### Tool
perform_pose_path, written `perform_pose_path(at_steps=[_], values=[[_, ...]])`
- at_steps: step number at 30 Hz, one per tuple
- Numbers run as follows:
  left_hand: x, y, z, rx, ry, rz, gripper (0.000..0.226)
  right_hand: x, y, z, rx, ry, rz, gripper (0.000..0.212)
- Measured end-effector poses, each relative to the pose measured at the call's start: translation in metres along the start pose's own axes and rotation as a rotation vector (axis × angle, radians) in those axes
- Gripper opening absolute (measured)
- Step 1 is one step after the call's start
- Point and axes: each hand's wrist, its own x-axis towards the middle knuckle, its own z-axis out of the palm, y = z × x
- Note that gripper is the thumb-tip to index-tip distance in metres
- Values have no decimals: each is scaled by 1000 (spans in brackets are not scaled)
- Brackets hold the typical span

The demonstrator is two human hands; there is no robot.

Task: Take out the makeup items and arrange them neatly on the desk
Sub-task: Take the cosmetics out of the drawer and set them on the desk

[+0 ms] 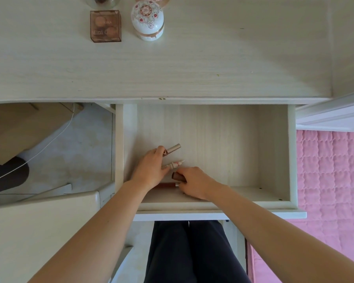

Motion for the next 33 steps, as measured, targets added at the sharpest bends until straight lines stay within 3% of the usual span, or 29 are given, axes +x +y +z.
perform_pose_path(at_steps=[6, 14, 24, 28, 33], values=[[-2, -5, 7, 53, 2, -22, 38, 4, 0, 4, -10, -6, -2, 20], [-1, -7, 12, 74, 27, -28, 27, 11, 5, 6, -177, -79, 25, 24], [0, -1, -6, -177, -14, -131, 16, 8, 8, -11, -199, -189, 94, 26], [1, 4, -21, -366, -44, -207, 15, -3, 6, -24, -131, -152, 100, 5], [-7, 17, -41, -584, -52, -245, 9, -22, 2, -43, -19, -105, 146, 22]])
